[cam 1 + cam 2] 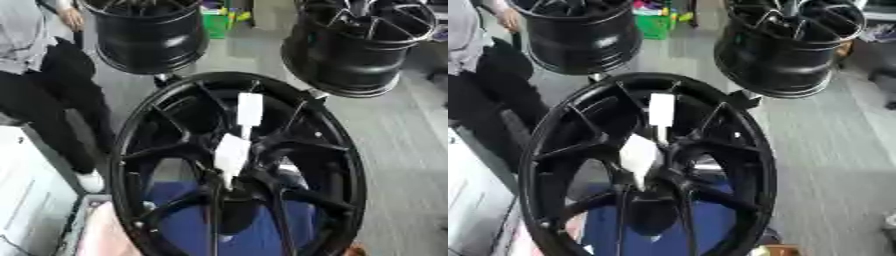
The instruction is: Pull the pin out of the wheel hub.
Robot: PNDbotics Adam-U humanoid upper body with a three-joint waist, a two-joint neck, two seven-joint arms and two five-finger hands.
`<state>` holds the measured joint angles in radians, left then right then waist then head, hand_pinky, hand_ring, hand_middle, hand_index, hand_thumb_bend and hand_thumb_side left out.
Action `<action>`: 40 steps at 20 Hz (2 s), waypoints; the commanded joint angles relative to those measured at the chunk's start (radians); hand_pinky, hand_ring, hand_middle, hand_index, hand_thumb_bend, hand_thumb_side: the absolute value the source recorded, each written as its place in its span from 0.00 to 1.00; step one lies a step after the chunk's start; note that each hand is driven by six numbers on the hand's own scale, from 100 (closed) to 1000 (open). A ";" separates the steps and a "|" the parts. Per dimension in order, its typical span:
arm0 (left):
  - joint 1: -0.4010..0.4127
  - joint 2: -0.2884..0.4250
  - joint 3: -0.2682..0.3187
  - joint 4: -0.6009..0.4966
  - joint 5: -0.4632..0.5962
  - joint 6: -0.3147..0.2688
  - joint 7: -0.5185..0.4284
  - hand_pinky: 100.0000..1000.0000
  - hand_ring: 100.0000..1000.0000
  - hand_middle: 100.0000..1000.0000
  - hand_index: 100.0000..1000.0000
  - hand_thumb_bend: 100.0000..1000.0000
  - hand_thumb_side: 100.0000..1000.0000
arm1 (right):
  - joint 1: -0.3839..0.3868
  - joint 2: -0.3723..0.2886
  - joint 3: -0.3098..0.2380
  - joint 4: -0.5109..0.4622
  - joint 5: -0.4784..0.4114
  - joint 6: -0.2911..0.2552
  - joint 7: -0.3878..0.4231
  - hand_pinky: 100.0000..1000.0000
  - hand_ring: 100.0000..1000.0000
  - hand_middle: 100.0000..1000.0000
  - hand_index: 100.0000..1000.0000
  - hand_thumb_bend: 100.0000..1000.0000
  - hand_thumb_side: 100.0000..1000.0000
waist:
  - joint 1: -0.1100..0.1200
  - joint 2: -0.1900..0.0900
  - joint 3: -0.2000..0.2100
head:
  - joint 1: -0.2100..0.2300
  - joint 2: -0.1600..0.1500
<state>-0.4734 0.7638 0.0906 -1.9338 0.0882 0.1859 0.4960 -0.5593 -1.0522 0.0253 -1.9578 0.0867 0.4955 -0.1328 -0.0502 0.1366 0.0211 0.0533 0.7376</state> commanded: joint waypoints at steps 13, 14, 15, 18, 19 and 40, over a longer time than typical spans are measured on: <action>-0.007 0.015 0.015 -0.010 0.007 0.000 0.006 0.61 0.59 0.54 0.71 0.49 0.49 | -0.017 -0.034 -0.010 -0.006 0.010 0.004 0.009 0.85 0.68 0.72 0.81 0.00 0.18 | 0.002 -0.011 0.000 | -0.001 0.002; -0.007 0.015 0.015 -0.010 0.007 0.000 0.005 0.61 0.59 0.54 0.71 0.49 0.49 | -0.018 -0.035 -0.009 -0.005 0.011 0.005 0.010 0.85 0.68 0.72 0.81 0.00 0.18 | 0.002 -0.011 0.000 | -0.003 0.005; -0.007 0.015 0.015 -0.010 0.007 0.000 0.005 0.61 0.59 0.54 0.71 0.49 0.49 | -0.018 -0.035 -0.008 -0.004 0.011 0.006 0.012 0.85 0.68 0.72 0.81 0.00 0.19 | 0.002 -0.011 0.000 | -0.006 0.009; -0.007 0.014 0.016 -0.011 0.007 0.000 0.006 0.61 0.59 0.54 0.71 0.49 0.49 | -0.019 -0.037 -0.005 -0.001 0.012 0.010 0.021 0.85 0.68 0.72 0.81 0.00 0.18 | 0.002 -0.010 0.001 | -0.010 0.026; -0.007 0.014 0.016 -0.011 0.007 0.000 0.006 0.61 0.59 0.54 0.71 0.49 0.49 | -0.020 -0.038 -0.004 -0.001 0.014 0.011 0.024 0.85 0.68 0.72 0.82 0.00 0.17 | 0.002 -0.010 0.001 | -0.011 0.029; -0.005 0.012 0.012 -0.006 0.011 0.001 0.001 0.61 0.59 0.54 0.71 0.49 0.50 | -0.151 -0.097 0.144 0.066 0.133 0.064 0.318 0.87 0.77 0.79 0.86 0.00 0.00 | -0.005 -0.008 0.001 | -0.011 0.027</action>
<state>-0.4680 0.7551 0.0907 -1.9334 0.0962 0.1888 0.4982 -0.6938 -1.1070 0.1626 -1.9009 0.1988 0.5574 0.1498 -0.0586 0.1428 0.0237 0.0444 0.7644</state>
